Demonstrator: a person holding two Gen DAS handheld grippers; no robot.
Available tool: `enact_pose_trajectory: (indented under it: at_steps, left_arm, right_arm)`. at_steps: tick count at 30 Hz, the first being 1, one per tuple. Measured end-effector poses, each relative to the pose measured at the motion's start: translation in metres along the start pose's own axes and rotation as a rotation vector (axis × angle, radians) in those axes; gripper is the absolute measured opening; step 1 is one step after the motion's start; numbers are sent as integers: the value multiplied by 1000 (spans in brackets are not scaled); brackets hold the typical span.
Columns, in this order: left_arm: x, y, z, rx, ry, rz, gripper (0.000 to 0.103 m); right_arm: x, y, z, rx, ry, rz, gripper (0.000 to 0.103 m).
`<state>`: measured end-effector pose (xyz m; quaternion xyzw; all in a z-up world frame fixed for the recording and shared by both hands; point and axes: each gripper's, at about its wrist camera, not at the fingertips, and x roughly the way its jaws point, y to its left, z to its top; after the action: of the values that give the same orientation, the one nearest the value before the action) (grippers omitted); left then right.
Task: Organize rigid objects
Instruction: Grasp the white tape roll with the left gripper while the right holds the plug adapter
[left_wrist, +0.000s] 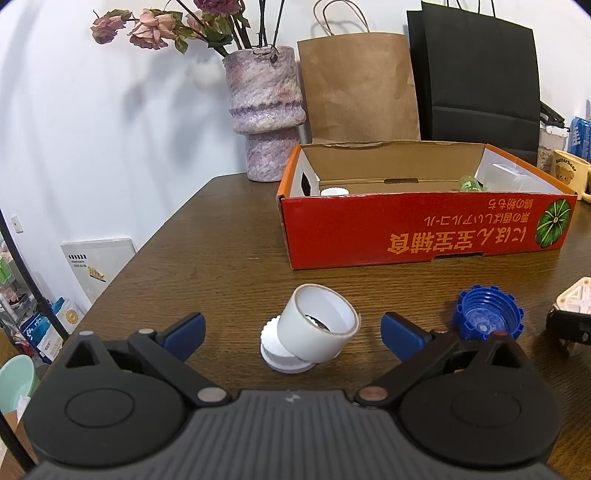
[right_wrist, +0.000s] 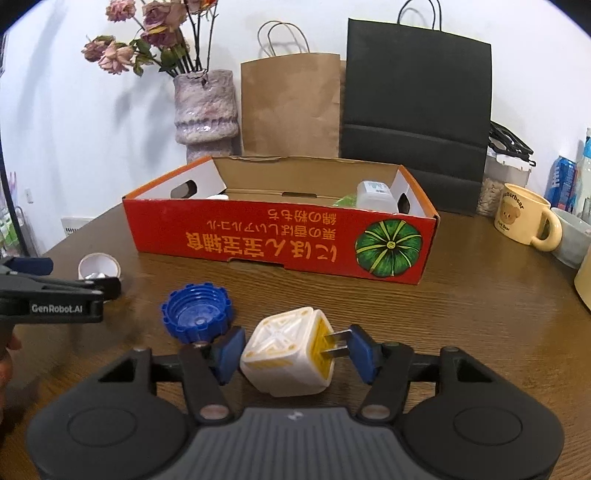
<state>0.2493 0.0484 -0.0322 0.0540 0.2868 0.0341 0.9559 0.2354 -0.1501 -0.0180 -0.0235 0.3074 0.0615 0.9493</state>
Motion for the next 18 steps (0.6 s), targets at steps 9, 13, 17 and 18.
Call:
enact_pose_trajectory:
  at_steps: [9,13,17,18]
  left_arm:
    - [0,-2,1,13,-9,2,97]
    - [4,-4,2,21,5,3,69]
    - [5,-3,1,20,11,-16,50]
    - [3,-3,1,15,4,-23,50]
  right_arm:
    - [-4,-5,3,26,-26,-14,60]
    - [-4,-6,4,27,-32,-14,60]
    - [-4,-7,4,30,-37,-14,60]
    - [-4,-7,4,31,-38,-14,60]
